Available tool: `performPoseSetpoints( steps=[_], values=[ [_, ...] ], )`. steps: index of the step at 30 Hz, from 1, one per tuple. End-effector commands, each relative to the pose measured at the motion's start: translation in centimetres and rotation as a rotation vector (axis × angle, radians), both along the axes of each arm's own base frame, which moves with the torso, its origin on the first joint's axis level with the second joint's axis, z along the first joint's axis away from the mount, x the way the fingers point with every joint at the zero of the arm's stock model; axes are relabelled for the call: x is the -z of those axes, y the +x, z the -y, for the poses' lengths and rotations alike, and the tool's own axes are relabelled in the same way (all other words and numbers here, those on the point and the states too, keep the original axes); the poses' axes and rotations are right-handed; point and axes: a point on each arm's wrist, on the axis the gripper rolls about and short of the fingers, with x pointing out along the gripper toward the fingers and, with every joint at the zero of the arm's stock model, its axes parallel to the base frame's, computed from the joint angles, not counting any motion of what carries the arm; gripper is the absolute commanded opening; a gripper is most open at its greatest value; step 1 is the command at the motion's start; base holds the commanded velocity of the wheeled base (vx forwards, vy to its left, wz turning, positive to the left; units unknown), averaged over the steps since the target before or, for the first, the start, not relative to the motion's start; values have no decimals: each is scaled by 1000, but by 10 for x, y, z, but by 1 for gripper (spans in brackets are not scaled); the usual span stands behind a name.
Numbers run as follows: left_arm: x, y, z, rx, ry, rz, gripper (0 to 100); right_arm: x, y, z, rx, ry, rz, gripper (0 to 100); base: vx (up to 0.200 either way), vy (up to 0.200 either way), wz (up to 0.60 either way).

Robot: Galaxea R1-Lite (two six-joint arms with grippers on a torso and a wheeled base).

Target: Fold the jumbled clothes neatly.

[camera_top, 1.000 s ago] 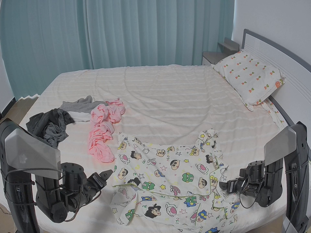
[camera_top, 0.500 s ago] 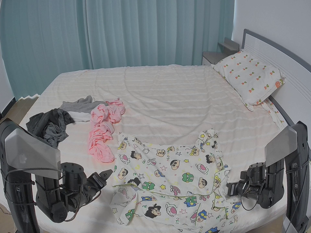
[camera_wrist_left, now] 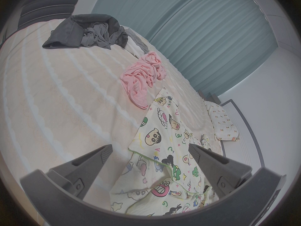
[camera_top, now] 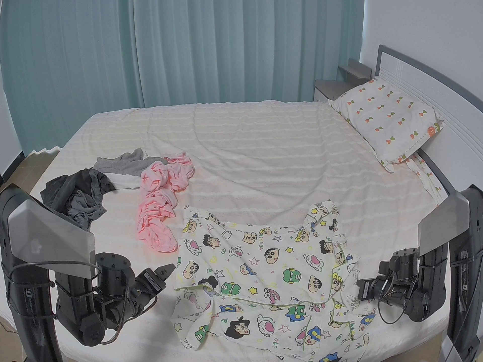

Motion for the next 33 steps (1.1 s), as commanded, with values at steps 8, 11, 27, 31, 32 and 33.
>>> performPoseSetpoints(
  steps=[8, 11, 27, 31, 32, 33],
  values=[
    [0, 0, 0, -2, 5, 0, 100, -6, 11, 44, 121, -55, 59, 0, 0, 0, 0],
    [0, 0, 0, -2, 5, 0, 100, -6, 14, 54, 146, -69, 73, 0, 0, 0, 0],
    [0, 0, 0, 1, 3, 2, 100, 0, 36, 84, 231, -95, 134, 0, 0, 0, 0],
    [-1, -2, 2, 7, -1, -1, 100, 2, 40, 94, 252, -112, 149, 0, 0, 0, 0],
    [0, -3, 3, 15, -1, -3, 100, 1, 42, 97, 260, -115, 154, 0, 0, 0, 0],
    [-1, -4, 3, 19, -1, -6, 100, 2, 42, 99, 264, -116, 156, 0, 0, 0, 0]
  ],
)
